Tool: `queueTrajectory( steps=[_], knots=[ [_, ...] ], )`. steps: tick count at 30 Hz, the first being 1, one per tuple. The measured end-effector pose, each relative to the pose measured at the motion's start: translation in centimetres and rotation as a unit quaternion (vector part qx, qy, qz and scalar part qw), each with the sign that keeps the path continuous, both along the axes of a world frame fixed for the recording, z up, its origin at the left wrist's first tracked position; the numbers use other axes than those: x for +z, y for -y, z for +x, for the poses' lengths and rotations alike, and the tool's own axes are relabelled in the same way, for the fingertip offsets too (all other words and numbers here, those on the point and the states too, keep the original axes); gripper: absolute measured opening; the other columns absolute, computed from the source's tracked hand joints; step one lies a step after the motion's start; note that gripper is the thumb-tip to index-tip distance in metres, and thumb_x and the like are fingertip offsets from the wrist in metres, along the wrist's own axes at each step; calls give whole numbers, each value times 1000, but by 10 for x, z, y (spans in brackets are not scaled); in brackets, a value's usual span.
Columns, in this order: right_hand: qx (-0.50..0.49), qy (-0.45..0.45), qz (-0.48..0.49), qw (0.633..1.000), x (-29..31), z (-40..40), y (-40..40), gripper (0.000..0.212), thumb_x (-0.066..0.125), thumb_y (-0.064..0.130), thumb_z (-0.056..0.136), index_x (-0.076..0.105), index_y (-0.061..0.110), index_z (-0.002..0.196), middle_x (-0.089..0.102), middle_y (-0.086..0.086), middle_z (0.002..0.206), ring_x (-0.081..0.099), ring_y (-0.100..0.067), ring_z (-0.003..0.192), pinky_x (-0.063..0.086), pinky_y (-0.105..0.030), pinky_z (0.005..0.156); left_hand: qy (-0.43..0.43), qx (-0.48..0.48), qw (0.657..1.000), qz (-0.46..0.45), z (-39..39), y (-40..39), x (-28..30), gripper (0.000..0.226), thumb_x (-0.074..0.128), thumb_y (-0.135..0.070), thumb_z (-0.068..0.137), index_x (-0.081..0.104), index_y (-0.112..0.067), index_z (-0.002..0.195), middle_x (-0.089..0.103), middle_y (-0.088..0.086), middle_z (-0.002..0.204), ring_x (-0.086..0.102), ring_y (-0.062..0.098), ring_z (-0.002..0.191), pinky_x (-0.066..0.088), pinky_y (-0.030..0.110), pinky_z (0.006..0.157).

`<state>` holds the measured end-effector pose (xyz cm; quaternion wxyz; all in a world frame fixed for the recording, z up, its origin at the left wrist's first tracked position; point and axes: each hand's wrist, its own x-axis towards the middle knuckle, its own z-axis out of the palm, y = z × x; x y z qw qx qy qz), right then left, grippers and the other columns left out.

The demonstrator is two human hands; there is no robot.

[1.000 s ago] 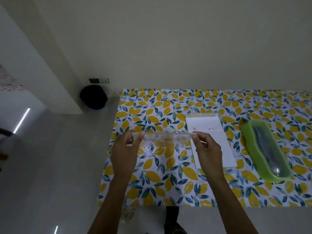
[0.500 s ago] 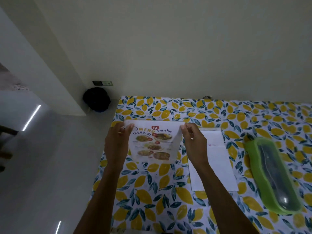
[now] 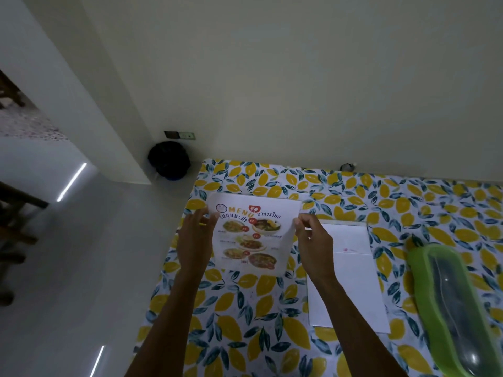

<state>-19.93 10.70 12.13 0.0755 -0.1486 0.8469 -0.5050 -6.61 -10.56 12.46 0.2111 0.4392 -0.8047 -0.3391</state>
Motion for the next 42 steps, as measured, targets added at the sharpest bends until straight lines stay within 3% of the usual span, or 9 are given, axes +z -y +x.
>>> queueTrajectory(
  steps=[13,18,21,23,25,27,32,37,42],
  knots=[
    [-3,-12,28,1000,-1,5,-6,18,55,35,99,66,22,103,71,5,99,67,-13,89,55,-35,77,19,8,999,-38,9,-12,0,37,57,-45,96,62,-20,122,62,-2,100,56,12,81,42,29,70],
    [-3,4,39,999,7,11,-12,26,55,37,98,66,21,115,71,5,107,64,-6,85,46,-10,64,19,0,1000,-6,19,-11,11,40,59,-46,95,56,-25,128,66,-4,106,62,14,88,43,30,75],
    [-15,-3,39,999,7,20,-19,26,55,38,97,63,26,119,71,4,110,67,-15,94,57,-36,78,12,-10,1000,-5,30,-11,16,42,59,-46,94,55,-23,130,66,-3,109,65,19,94,43,31,76],
    [-14,-20,62,998,5,29,-25,26,55,37,97,60,28,120,70,3,112,67,-18,99,58,-45,83,14,-36,999,-23,39,-12,14,45,58,-45,95,53,-19,131,65,1,112,65,24,97,44,32,75],
    [2,-43,106,993,5,42,-33,30,57,42,95,56,29,123,66,4,116,66,-17,99,57,-44,82,39,-74,995,-45,48,-13,10,52,50,-52,95,51,-17,134,61,6,119,64,27,104,48,35,78],
    [25,-70,154,985,5,59,-44,37,55,46,95,52,30,128,63,4,122,63,-19,106,56,-42,83,61,-123,988,-66,60,-19,3,62,44,-60,95,47,-18,141,58,7,132,59,28,117,51,42,90],
    [57,-99,266,957,6,97,-76,49,48,51,97,42,30,140,54,1,135,52,-24,123,54,-40,85,48,-268,957,-96,82,-57,-7,78,42,-70,92,33,-23,154,40,-1,156,39,20,142,38,44,114],
    [32,-87,312,946,5,130,-125,48,47,50,97,42,30,141,54,-1,135,53,-24,122,54,-40,83,67,-333,936,-88,90,-108,-16,90,26,-77,86,31,-19,155,35,2,160,35,21,145,37,44,114],
    [0,-81,335,939,8,138,-171,46,49,46,97,43,29,140,55,-1,134,55,-25,120,54,-39,82,71,-385,917,-71,79,-158,-20,77,37,-67,91,32,-23,154,34,-1,160,34,19,146,35,43,114]
  ],
)
